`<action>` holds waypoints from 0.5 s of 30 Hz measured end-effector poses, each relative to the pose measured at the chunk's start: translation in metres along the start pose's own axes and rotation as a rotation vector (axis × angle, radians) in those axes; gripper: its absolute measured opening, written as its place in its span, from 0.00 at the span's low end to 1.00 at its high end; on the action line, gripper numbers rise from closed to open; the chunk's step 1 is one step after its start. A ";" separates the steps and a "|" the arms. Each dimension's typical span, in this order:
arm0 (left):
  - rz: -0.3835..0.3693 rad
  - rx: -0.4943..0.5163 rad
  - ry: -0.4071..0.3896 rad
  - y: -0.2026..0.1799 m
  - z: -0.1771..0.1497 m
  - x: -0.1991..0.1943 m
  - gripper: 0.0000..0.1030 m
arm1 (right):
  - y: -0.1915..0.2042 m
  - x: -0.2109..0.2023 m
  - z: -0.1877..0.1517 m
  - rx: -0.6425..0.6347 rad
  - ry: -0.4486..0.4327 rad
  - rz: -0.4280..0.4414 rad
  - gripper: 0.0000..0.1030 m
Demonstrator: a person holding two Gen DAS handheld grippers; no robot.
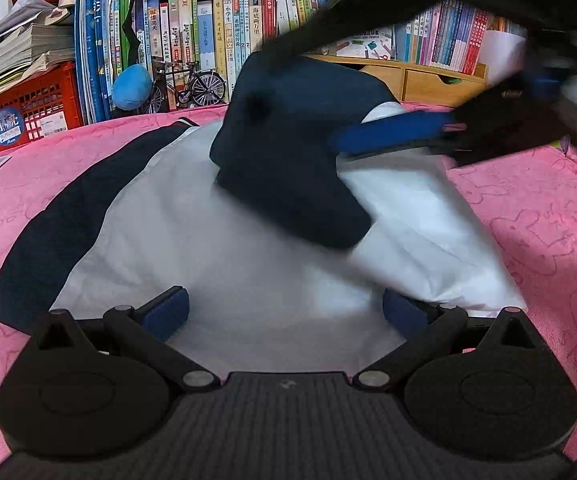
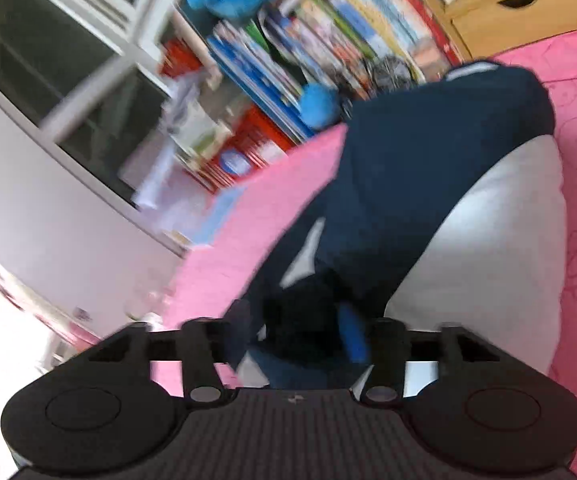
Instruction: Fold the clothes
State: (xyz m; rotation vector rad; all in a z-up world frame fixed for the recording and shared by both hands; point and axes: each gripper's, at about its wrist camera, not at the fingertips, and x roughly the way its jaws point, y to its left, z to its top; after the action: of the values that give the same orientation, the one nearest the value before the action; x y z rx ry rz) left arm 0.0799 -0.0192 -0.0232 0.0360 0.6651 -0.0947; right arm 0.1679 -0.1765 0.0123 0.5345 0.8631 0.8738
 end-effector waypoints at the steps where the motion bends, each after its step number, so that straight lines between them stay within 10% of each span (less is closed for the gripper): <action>1: -0.004 -0.004 -0.003 0.000 0.000 0.000 1.00 | -0.004 -0.015 -0.005 0.006 -0.039 0.031 0.82; 6: -0.255 -0.325 -0.104 0.045 -0.014 -0.016 1.00 | -0.023 -0.085 -0.050 0.008 -0.282 0.034 0.93; 9: -0.447 -0.623 -0.127 0.084 -0.026 -0.021 1.00 | -0.011 -0.097 -0.091 -0.148 -0.379 -0.233 0.93; 12: -0.504 -0.668 -0.120 0.089 -0.019 -0.023 1.00 | 0.007 -0.086 -0.128 -0.331 -0.411 -0.493 0.93; 15: -0.544 -0.629 -0.140 0.077 -0.010 -0.021 1.00 | 0.013 -0.061 -0.146 -0.430 -0.365 -0.555 0.94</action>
State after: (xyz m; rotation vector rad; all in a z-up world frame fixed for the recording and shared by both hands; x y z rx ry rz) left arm 0.0644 0.0595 -0.0181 -0.7543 0.5270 -0.4034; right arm 0.0199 -0.2111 -0.0337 0.0575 0.4303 0.4091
